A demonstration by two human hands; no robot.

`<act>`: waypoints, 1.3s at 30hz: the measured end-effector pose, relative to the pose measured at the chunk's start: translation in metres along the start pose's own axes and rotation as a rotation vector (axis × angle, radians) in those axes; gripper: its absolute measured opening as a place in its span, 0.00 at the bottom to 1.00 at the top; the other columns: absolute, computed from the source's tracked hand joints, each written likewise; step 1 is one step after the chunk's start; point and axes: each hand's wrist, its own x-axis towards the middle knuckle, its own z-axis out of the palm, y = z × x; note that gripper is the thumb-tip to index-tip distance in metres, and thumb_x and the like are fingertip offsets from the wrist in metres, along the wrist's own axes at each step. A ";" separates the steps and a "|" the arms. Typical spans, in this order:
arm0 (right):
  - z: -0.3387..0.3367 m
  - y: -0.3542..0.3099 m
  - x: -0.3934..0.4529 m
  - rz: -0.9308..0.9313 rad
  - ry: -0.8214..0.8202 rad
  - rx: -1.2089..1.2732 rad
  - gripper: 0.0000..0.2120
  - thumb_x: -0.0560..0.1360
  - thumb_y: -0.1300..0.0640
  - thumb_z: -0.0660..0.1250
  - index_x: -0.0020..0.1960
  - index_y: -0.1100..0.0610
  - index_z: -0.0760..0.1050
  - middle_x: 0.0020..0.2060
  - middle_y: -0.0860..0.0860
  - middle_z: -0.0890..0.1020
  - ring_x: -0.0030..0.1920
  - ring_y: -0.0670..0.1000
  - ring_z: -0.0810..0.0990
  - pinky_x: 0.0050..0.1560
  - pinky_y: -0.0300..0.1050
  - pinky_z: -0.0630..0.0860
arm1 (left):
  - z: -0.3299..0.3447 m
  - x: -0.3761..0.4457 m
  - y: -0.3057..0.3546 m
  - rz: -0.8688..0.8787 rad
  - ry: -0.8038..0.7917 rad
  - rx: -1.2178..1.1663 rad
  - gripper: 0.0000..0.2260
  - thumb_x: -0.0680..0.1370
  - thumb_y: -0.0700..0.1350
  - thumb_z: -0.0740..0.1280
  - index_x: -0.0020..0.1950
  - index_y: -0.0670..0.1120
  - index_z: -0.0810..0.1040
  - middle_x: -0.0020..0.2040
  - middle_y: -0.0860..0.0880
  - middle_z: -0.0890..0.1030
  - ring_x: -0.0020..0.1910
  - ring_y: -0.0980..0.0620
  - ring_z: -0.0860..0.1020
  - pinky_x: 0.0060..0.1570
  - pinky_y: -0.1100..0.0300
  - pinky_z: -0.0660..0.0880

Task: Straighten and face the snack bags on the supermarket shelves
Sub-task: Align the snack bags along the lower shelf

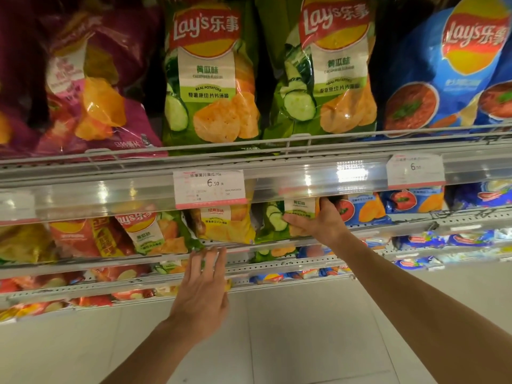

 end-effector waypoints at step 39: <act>0.144 -0.049 -0.047 -0.075 0.103 0.036 0.36 0.68 0.52 0.81 0.70 0.50 0.65 0.53 0.38 0.78 0.58 0.44 0.77 0.60 0.41 0.75 | -0.051 0.011 -0.141 -0.411 0.361 -0.986 0.30 0.67 0.52 0.80 0.64 0.52 0.70 0.56 0.55 0.82 0.56 0.52 0.81 0.57 0.46 0.79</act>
